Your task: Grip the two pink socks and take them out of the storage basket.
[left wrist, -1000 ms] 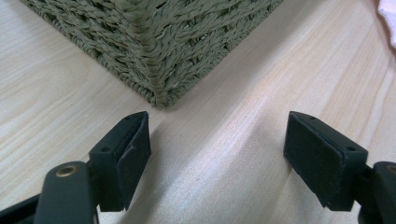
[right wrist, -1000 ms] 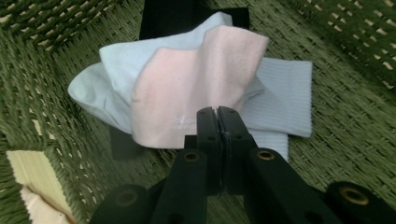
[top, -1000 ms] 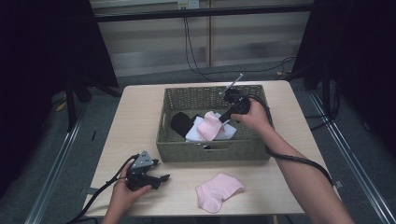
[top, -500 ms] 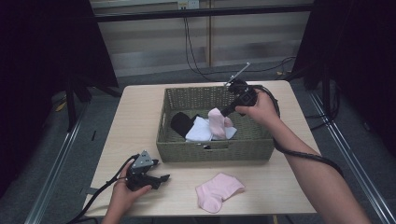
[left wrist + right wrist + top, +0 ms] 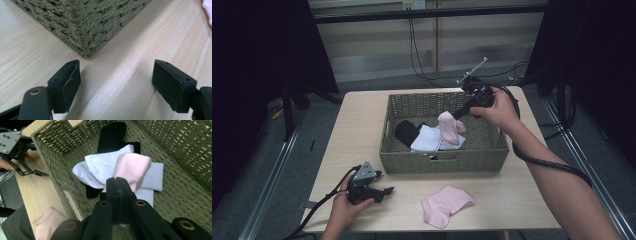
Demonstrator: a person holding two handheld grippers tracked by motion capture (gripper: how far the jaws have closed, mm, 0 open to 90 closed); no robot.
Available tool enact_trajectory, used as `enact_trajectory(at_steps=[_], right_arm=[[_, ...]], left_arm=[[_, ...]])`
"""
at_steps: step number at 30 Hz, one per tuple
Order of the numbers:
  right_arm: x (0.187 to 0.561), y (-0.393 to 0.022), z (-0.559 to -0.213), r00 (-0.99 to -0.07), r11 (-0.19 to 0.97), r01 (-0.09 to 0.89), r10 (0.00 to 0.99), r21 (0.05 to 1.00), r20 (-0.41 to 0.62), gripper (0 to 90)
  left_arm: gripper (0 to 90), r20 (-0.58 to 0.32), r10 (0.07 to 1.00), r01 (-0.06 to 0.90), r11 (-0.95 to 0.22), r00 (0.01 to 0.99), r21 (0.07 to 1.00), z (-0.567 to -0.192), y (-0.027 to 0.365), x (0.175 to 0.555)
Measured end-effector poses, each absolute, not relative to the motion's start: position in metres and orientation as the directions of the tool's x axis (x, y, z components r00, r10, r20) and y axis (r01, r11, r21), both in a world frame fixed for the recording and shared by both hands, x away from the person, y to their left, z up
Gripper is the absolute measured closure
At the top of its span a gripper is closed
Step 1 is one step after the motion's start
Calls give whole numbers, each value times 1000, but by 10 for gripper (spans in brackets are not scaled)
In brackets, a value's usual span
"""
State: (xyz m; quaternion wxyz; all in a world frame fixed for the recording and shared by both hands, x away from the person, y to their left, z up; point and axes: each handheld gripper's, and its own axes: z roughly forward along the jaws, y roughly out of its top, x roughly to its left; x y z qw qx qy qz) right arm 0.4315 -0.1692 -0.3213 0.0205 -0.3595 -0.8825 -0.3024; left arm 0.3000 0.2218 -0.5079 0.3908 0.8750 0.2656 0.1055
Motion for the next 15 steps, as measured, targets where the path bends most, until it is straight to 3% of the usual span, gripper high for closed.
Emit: enact_trajectory(at_steps=[15], right_arm=[[418, -180, -295, -763, 566, 620, 595, 543, 252, 897]], left_arm=[[226, -24, 548, 383, -553, 836, 740, -508, 222, 300]])
